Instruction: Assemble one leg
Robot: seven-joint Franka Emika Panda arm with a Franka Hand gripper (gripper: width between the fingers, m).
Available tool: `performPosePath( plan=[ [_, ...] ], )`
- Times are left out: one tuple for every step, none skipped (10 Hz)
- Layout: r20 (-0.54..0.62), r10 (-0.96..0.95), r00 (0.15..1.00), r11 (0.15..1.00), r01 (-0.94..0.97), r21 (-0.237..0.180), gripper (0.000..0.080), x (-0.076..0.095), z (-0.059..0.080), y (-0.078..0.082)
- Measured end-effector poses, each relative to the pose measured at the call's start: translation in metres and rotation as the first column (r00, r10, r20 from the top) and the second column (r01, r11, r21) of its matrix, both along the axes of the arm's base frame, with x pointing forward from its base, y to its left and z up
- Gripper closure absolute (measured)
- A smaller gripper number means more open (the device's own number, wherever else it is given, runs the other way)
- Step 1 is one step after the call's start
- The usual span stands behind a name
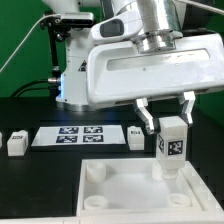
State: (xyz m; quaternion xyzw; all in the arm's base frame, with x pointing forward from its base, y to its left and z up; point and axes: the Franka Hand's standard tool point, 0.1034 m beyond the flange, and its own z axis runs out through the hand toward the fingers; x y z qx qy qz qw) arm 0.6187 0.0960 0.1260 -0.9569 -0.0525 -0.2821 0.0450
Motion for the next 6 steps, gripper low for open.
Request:
performPosePath(
  plan=[
    [0.029, -0.004, 1.0, 1.0, 0.005, -0.007, 0.0506, -0.002, -0.005, -0.002],
    [0.017, 0.003, 1.0, 1.0, -0.003, -0.008, 0.0506, -0.003, -0.01, 0.001],
    [0.018, 0.003, 1.0, 1.0, -0.003, -0.008, 0.0506, -0.002, -0.01, 0.001],
    [0.016, 0.009, 1.0, 1.0, -0.009, -0.008, 0.0506, -0.003, -0.013, 0.005],
    [0.012, 0.016, 1.0, 1.0, -0.016, -0.007, 0.0506, -0.003, -0.016, 0.01],
    [0.011, 0.021, 1.0, 1.0, -0.021, -0.007, 0.0506, -0.003, -0.017, 0.013]
  ],
)
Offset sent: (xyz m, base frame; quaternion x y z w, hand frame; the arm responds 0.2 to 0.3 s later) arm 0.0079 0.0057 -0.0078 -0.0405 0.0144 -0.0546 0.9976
